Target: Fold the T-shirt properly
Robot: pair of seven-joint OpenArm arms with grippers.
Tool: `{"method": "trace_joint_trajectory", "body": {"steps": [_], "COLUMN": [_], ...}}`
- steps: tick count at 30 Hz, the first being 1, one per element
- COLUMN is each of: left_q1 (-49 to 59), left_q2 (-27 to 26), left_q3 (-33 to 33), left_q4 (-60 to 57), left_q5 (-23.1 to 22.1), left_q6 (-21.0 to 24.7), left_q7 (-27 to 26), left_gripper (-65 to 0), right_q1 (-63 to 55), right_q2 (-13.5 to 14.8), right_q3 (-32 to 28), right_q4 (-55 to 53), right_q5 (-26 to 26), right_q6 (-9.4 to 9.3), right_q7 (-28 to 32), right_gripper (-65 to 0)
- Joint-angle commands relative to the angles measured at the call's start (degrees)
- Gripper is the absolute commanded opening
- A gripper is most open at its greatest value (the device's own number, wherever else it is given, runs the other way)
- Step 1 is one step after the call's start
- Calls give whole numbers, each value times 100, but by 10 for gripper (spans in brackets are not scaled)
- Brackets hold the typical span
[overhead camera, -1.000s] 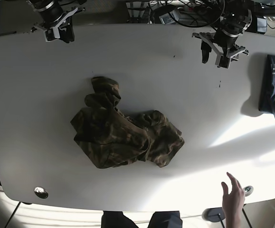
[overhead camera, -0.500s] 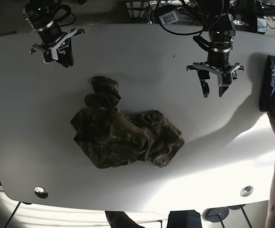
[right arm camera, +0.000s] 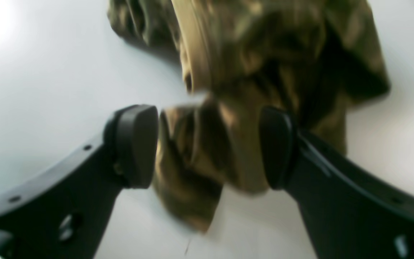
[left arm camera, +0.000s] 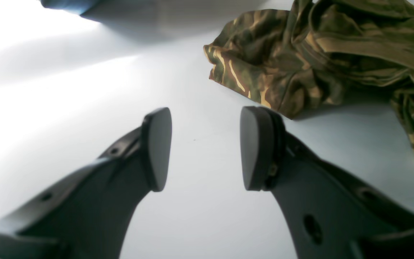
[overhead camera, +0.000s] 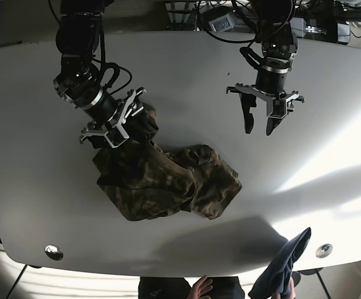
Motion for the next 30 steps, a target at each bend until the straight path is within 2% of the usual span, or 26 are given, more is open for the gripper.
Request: {"method": "trace_joint_trajectory", "body": {"steps": [1,10,16,18,24,27,30], "left_q1": [-26,-202,-246,-246,-237,-246,-254], "left_q2": [-10,-10,-10,-10,-10,-10,-10], "left_q3": [-6,-6,-14,-23,-23,-23,-32], "left_q4": [91,74,65,65,65,65,56], "left_q5": [-35,-35,-35,-35,-35,-35,-35], "left_q6": [35,35,35,35,35,35,35], "left_q7": [-184,-184,-184,-184,-184,-184,-184], "left_gripper": [-374,-375,-375,-375,-375,-375,-375], "right_q1": [418,1965,2747,2958,3284,3292,3284], "right_q2": [27,1,-17,-140,-324,-307,-148], "right_q3": [-262,-1369,-2011,-2108,-2117,-2099,-2108], "right_q4": [-129,-2028,-2951,-3338,-4261,-4595,-4911], "right_q5": [57,57,66,66,57,48,48], "right_q6": [-10,-49,-524,-717,-761,-779,-1192], "right_q7": [10,36,370,546,1029,1442,1891], "right_gripper": [-219,-219,-219,-219,-219,-220,-222]}}
